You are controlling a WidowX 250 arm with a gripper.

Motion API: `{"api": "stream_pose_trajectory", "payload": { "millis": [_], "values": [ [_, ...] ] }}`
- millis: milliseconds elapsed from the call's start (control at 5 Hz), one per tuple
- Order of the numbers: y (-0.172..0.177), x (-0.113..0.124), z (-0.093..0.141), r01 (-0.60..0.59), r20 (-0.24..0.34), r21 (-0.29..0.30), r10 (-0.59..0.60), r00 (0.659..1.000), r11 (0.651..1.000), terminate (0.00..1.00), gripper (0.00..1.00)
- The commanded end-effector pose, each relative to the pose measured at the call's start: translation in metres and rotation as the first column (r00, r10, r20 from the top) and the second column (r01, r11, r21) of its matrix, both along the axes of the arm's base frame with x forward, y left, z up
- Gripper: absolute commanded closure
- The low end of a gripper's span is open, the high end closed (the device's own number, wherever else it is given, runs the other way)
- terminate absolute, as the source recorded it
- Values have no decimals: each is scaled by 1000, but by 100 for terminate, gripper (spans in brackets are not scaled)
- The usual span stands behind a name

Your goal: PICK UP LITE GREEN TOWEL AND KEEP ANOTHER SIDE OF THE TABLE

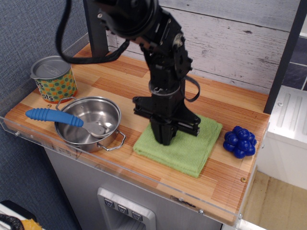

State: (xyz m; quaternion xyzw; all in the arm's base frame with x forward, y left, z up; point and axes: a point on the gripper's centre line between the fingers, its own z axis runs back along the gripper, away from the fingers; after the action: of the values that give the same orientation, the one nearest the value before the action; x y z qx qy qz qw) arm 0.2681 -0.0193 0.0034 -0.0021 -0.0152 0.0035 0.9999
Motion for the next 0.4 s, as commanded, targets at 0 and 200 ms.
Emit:
{"api": "stream_pose_trajectory", "payload": {
  "millis": [0,200],
  "values": [
    [-3,-32,0,50,-53,16,-49,997,999,0,100],
    [-1,-30,5,52,-34,14,-52,998,999,0,100]
  ]
}}
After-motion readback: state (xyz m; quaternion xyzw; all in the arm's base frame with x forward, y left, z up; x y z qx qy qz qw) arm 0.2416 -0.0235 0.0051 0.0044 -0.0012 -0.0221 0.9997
